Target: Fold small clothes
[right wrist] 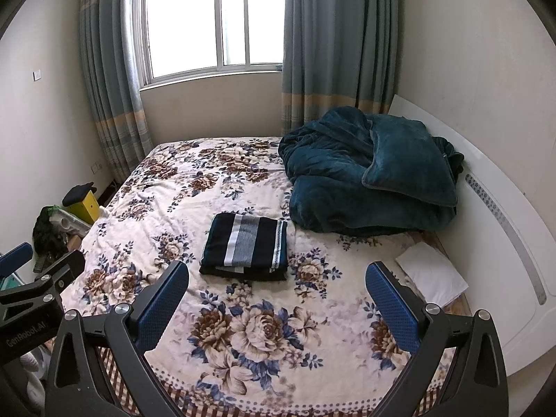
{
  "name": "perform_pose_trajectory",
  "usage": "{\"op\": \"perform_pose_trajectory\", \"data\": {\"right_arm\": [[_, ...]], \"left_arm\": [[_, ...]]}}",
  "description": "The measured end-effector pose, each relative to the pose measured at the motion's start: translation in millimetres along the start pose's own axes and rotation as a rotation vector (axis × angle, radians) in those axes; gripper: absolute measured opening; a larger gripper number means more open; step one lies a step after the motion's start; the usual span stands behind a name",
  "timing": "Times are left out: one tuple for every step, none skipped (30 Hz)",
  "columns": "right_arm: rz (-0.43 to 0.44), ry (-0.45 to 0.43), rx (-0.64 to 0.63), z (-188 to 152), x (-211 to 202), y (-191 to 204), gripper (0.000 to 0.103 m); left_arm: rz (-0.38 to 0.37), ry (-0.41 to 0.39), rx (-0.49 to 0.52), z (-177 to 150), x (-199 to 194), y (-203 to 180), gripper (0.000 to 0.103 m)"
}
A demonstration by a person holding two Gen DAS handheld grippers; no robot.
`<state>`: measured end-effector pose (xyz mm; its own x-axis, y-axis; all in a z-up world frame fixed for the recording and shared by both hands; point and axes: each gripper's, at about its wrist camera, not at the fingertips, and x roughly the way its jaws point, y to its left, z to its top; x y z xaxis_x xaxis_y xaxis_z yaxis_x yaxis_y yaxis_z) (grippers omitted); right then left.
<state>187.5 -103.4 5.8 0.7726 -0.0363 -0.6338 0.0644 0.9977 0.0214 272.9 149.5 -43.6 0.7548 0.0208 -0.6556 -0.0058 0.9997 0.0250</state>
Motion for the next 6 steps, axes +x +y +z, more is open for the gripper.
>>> {"op": "perform_pose_trajectory", "data": {"right_arm": [[0.000,0.001,-0.002,1.4,0.6,1.9,0.103],[0.001,0.002,-0.004,0.3,0.6,1.5,0.103],[0.002,0.002,-0.003,0.1,0.7,0.9,0.103],[0.001,0.003,-0.004,-0.2,0.8,0.5,0.103],[0.001,0.002,-0.005,-0.9,0.4,1.4,0.103],[0.002,0.002,-0.006,-1.0,0.3,0.7,0.103]], "left_arm": [[-0.001,-0.001,0.000,0.0,-0.2,0.1,0.103],[-0.004,-0.001,0.001,0.2,0.1,0.2,0.103],[-0.003,-0.001,0.002,0.4,0.2,0.4,0.103],[0.000,-0.001,0.002,0.2,-0.2,0.4,0.103],[-0.001,-0.001,0.003,0.6,0.3,0.3,0.103],[-0.001,0.000,0.002,0.5,0.4,0.3,0.103]]}}
